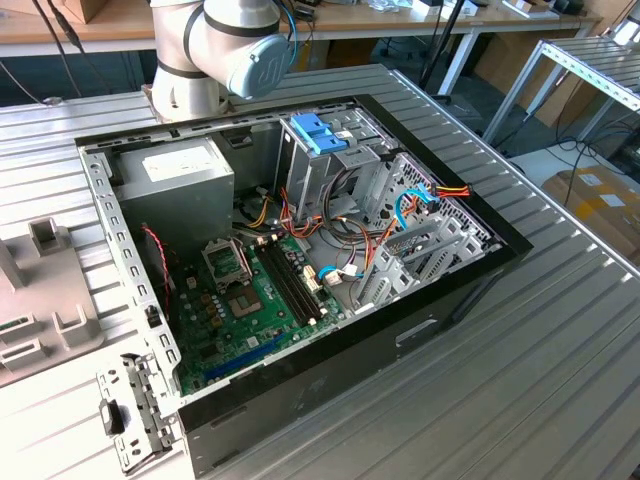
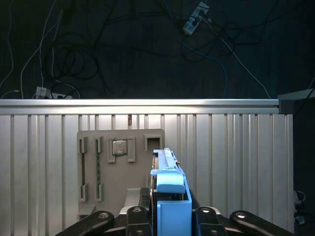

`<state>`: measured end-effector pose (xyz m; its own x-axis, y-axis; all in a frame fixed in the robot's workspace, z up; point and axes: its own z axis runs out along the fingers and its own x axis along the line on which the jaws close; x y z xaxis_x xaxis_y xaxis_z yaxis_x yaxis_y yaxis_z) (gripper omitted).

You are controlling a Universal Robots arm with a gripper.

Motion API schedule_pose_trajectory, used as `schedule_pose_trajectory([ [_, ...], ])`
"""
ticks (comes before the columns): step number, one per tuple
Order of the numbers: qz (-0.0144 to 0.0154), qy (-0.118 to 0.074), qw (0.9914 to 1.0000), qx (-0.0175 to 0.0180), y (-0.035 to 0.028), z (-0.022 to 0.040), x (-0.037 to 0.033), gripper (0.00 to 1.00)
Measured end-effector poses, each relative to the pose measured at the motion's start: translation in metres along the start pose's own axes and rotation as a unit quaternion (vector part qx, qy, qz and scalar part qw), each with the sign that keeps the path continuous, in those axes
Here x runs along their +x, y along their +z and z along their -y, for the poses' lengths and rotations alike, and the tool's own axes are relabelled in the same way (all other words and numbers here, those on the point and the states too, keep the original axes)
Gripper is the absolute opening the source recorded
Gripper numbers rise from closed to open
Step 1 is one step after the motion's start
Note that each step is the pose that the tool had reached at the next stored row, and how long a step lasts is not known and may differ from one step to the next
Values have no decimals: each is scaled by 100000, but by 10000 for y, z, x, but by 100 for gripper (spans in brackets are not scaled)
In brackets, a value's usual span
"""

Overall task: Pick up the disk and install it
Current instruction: 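Pick up the disk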

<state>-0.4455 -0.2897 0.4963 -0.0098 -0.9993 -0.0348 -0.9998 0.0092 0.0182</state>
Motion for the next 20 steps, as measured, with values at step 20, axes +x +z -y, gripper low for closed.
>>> schedule_pose_trajectory([
  [20,1,-1,100000,5,-4,181,56,37],
])
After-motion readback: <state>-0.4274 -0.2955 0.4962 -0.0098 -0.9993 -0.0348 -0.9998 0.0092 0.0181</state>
